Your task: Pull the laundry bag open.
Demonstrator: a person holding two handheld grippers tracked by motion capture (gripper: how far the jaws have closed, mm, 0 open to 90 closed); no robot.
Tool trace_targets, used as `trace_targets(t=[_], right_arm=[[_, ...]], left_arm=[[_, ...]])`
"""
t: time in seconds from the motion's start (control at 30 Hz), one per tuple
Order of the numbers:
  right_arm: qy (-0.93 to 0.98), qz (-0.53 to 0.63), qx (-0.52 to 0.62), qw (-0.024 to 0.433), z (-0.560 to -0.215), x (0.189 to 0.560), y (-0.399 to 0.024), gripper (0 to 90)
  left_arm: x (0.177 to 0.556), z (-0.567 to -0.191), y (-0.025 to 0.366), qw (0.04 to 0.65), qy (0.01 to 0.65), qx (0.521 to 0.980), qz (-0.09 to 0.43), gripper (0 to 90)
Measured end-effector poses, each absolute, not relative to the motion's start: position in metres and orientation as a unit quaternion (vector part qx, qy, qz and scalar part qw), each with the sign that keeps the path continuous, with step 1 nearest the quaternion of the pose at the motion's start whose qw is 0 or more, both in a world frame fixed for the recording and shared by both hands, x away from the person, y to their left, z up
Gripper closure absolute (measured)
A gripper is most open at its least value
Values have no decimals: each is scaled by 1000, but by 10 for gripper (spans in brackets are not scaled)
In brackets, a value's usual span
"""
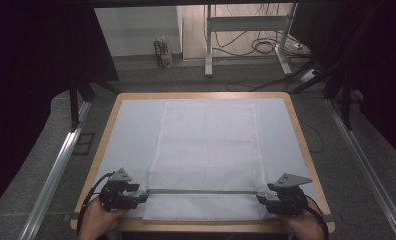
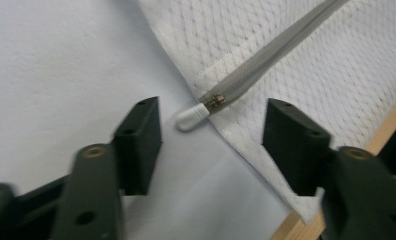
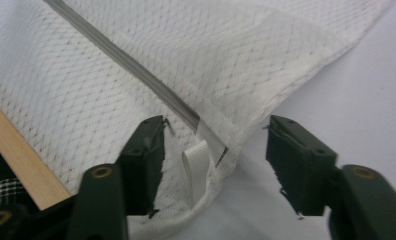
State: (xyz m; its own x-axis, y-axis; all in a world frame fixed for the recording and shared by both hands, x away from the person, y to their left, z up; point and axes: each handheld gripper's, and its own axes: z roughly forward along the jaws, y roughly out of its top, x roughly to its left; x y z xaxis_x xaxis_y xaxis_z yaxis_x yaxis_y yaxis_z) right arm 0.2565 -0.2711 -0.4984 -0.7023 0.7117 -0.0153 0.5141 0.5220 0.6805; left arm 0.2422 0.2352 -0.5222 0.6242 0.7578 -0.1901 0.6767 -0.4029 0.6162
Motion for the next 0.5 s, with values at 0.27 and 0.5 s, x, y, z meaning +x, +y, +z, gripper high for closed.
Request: trace_targets(t=[0.27,0.5], right_arm=[[851,347,356,167,-493,255,-273,223],[838,369,360,178,-490,248,-281,135]], left_arm=[[234,-518,234,352,432,825,96,191],[218,-515,238,371,438,807,135,80]])
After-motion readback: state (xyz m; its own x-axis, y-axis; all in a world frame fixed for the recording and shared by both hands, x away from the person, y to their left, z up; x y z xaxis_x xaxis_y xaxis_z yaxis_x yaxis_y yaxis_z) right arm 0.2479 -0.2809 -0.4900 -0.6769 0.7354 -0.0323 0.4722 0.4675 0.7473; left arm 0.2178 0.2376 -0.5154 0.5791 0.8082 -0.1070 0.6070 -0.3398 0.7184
